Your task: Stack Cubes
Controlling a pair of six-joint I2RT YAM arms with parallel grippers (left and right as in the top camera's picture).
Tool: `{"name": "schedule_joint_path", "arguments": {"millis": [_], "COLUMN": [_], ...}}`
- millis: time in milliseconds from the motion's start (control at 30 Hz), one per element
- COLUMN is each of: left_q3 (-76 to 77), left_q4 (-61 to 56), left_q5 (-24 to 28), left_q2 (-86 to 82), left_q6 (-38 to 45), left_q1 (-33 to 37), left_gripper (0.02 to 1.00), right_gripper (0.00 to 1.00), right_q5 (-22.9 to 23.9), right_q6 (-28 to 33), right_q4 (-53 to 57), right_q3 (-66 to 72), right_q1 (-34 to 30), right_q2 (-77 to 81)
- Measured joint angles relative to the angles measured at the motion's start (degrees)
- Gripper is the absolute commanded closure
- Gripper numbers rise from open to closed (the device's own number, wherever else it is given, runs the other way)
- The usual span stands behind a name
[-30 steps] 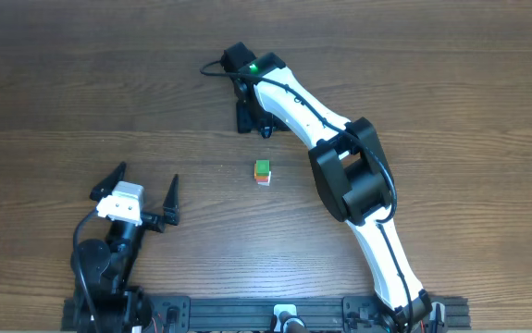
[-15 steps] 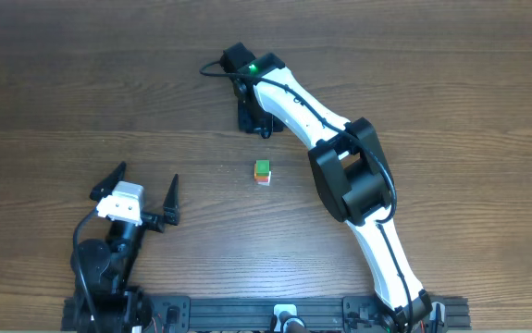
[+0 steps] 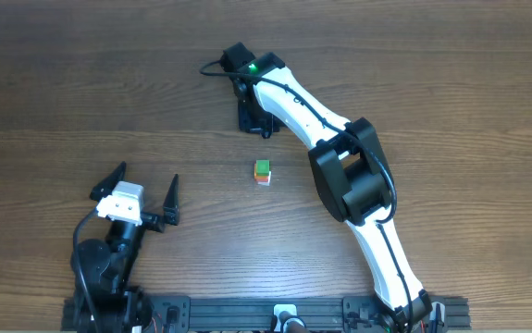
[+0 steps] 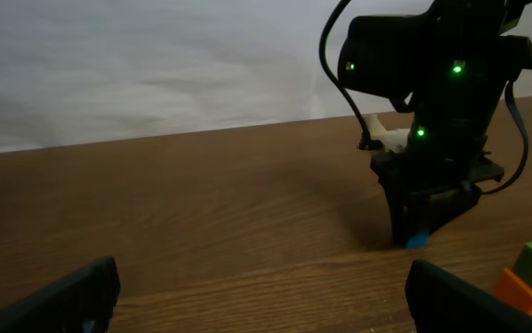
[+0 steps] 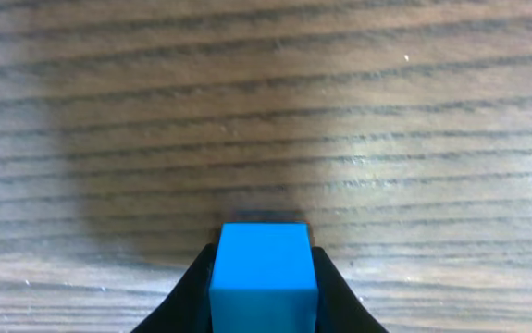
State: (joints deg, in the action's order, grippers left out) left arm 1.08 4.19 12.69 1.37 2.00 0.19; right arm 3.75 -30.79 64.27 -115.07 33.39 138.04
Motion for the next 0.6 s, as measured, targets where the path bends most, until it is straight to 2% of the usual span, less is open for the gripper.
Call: {"name": "schedule_joint_path", "arguments": {"millis": [300,600], "left_q3": [0.0,0.0], "left_q4": [0.0,0.0], "left_q5": [0.0,0.0], "left_q2": [0.0,0.0], "left_q6": [0.0,0.0], "left_q1": [0.0,0.0], "left_gripper": [0.020,0.018], "right_gripper": [0.989,0.991], "right_q5": [0.0,1.2], "right_q6": [0.0,-0.1], "right_q4": [4.7,11.0], "right_q3": [-1.1,-1.5], "right_q1": [0.0,0.9], "right_q2": [-3.0,-18.4]}}
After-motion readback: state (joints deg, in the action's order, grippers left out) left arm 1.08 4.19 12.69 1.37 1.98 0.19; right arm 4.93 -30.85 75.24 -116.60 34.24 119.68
